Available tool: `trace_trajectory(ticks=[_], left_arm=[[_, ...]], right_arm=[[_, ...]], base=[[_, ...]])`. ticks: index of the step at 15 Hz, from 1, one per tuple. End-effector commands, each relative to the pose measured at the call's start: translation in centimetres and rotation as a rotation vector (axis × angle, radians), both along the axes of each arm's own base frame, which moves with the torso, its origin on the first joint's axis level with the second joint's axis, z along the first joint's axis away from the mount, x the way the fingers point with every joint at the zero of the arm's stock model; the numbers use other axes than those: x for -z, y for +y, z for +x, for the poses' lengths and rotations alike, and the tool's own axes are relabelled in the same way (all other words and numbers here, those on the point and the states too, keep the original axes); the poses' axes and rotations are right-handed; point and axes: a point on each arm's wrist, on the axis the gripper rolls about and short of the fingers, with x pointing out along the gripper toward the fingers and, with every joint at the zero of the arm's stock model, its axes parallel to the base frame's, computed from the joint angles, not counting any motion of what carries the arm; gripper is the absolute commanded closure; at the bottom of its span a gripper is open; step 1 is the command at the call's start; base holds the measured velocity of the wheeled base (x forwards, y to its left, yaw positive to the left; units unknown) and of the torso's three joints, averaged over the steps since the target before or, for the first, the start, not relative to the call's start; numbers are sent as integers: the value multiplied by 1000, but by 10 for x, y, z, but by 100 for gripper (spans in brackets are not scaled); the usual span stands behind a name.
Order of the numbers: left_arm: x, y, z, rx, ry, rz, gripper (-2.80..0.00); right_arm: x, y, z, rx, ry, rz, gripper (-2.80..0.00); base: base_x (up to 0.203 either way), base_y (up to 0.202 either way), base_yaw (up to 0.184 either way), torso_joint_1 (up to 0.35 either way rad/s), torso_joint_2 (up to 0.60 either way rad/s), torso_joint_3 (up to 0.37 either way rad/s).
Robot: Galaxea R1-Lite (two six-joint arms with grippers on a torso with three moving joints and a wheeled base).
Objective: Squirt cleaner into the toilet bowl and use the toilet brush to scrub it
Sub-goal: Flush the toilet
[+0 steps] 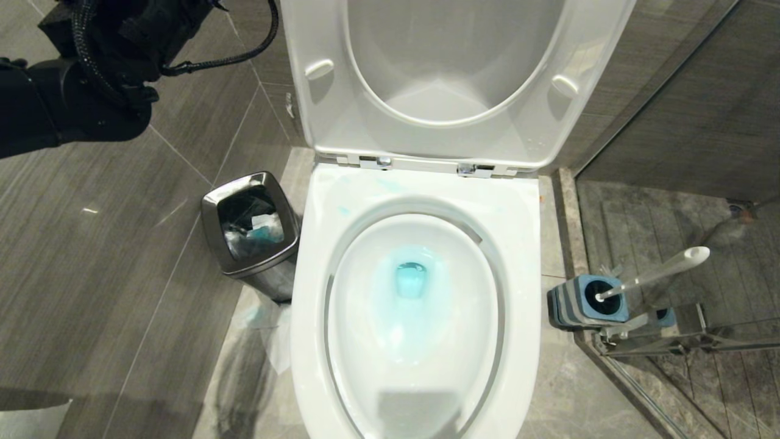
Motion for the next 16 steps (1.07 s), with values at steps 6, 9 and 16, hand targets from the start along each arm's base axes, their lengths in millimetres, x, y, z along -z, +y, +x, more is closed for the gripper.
trace_trajectory(ticks=[6,9,16], left_arm=[[-6,2,-7,3,-35,-12,0],[-11,4,-12,-1,-47,-13,0],[-12,4,-13,-5,-50,-20,0]], right_arm=[[0,0,0,-1,1,0,0],[0,0,0,0,2,0,0],[0,0,0,-1,1,0,0]], base=[[0,0,0,0,0,0],[0,0,0,0,0,0],[0,0,0,0,3,-103]])
